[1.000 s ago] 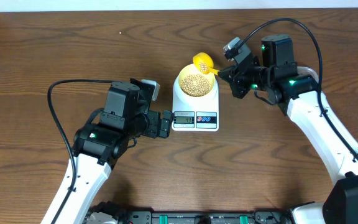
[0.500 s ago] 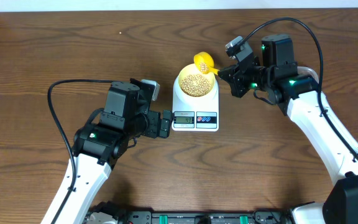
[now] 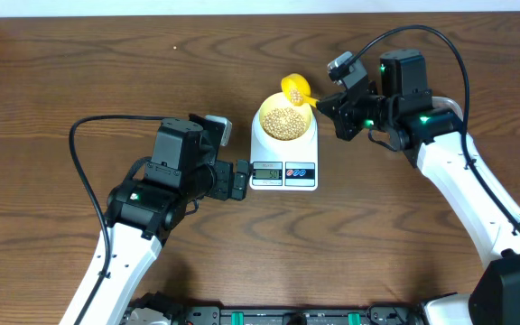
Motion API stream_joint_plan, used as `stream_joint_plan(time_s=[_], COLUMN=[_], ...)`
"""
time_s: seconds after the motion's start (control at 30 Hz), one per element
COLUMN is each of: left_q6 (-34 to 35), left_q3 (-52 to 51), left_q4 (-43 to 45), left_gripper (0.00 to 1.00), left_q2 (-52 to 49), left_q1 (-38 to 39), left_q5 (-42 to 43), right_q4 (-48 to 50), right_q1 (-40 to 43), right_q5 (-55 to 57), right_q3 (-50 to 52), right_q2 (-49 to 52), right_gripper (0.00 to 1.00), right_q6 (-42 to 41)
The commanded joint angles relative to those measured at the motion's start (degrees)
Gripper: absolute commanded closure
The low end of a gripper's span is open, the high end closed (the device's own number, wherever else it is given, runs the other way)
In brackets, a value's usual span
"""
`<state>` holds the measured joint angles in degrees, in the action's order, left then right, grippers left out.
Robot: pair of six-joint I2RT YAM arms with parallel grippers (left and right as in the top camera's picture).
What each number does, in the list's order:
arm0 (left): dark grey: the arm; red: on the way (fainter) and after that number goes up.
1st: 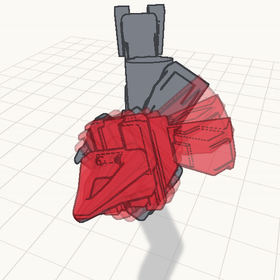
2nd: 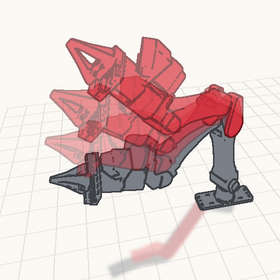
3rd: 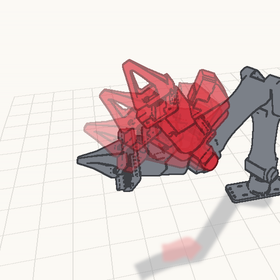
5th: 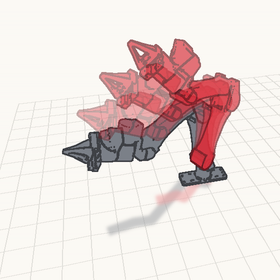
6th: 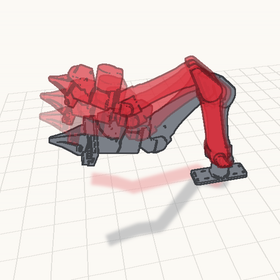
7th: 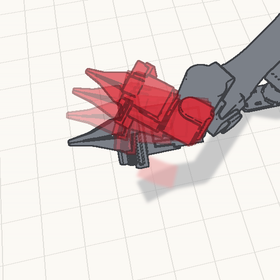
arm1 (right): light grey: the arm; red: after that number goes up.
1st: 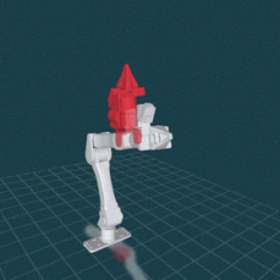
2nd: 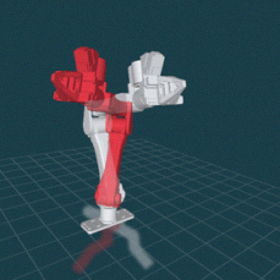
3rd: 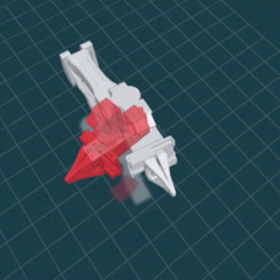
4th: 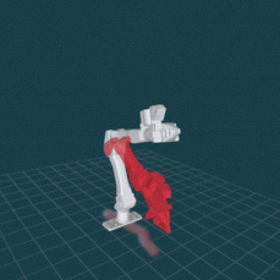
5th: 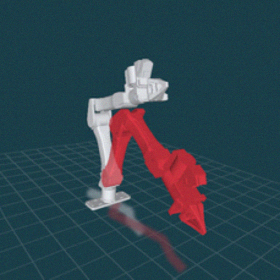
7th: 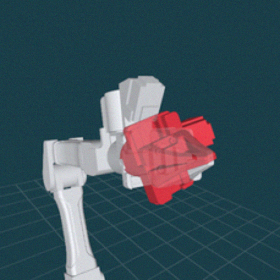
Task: Scoop item into bowl and weigh 50g on scale
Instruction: 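Tilt the scoop over the bowl, pouring soybeans slowly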
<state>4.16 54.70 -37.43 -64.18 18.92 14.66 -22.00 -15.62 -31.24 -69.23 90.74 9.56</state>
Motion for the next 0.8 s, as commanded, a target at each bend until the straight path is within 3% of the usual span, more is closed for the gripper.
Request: stream_joint_plan(time_s=[0.0,0.47,0.77], left_q6=[-0.94,-0.94,-0.94], left_q3=[-0.15,-0.15,-0.15], left_q4=[0.00,0.00,0.00], left_gripper=[0.02,0.02,0.02], left_q2=[0.22,0.22,0.22], left_q1=[0.02,0.02,0.02], left_q5=[-0.37,-0.37,-0.37], right_q4=[0.35,0.33,0.39], right_q1=[-0.31,-0.31,0.28], right_q5=[-0.61,-0.63,-0.66], right_q3=[0.13,0.13,0.13], right_q2=[0.46,0.46,0.46], right_gripper=[0.99,0.99,0.99], right_q6=[4.00,5.07,-11.32])
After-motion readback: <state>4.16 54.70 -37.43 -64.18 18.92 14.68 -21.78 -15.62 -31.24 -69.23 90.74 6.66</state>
